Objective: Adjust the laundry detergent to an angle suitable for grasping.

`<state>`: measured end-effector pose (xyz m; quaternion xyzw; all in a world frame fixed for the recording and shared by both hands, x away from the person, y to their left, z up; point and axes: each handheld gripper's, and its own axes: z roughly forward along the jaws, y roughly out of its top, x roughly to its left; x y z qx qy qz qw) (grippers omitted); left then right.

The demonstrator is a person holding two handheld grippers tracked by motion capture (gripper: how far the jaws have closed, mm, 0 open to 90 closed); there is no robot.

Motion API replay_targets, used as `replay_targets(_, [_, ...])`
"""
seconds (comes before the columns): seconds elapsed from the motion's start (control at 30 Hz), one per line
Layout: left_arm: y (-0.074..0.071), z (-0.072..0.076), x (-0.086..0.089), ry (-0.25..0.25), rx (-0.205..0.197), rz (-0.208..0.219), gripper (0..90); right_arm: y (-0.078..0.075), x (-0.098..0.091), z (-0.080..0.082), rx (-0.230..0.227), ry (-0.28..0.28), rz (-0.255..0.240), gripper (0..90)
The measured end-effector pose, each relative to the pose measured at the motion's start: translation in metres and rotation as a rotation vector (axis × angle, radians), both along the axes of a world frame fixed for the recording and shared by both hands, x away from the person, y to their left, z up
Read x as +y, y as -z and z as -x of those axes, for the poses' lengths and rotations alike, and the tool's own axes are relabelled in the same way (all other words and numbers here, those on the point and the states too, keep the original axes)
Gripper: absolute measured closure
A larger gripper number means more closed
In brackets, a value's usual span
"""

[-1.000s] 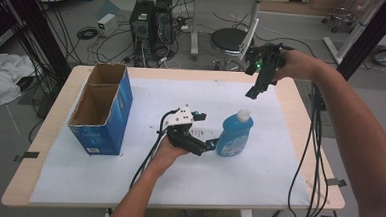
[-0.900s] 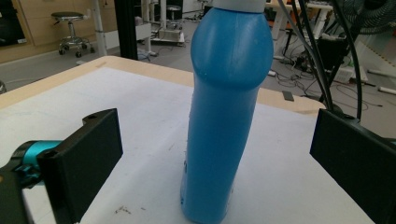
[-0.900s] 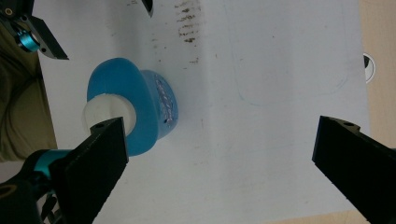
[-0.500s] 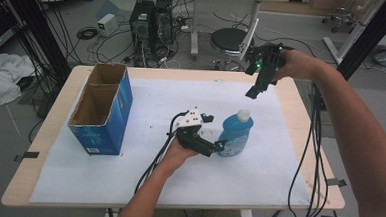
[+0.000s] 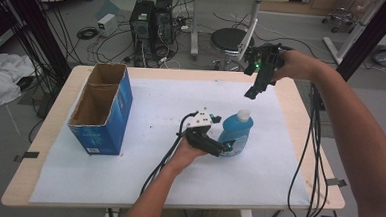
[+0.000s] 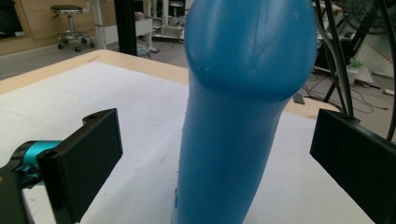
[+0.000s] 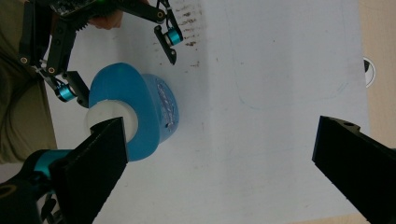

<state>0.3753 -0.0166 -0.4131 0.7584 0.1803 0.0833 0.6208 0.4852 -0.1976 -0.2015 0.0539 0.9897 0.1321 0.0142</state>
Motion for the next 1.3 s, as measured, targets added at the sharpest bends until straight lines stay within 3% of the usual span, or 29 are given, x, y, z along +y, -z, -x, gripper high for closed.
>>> replay_targets(0.2, [0.0, -0.002, -0.011, 0.009, -0.004, 0.003, 2.3, 0.001, 0.001, -0.001, 0.002, 0.002, 0.006, 2.5])
replay_targets(0.4, [0.001, -0.004, -0.023, 0.02, -0.015, -0.024, 2.3, 0.001, 0.002, 0.0, -0.002, -0.003, 0.001, 2.5])
replay_targets(0.57, [0.005, -0.006, -0.028, 0.016, 0.003, -0.028, 2.3, 0.001, 0.002, 0.0, -0.002, -0.001, -0.005, 2.5])
replay_targets(0.77, [0.006, -0.007, -0.031, 0.024, 0.009, -0.018, 2.3, 0.001, 0.001, -0.001, -0.005, -0.001, 0.001, 2.5])
replay_targets(1.0, [0.005, -0.007, -0.03, 0.038, -0.01, -0.003, 14.4, 0.002, 0.003, -0.001, -0.004, -0.005, 0.003, 2.5])
replay_targets(1.3, [0.007, -0.008, -0.03, 0.025, 0.0, -0.009, 14.5, 0.002, 0.002, -0.002, -0.003, 0.0, 0.002, 2.5])
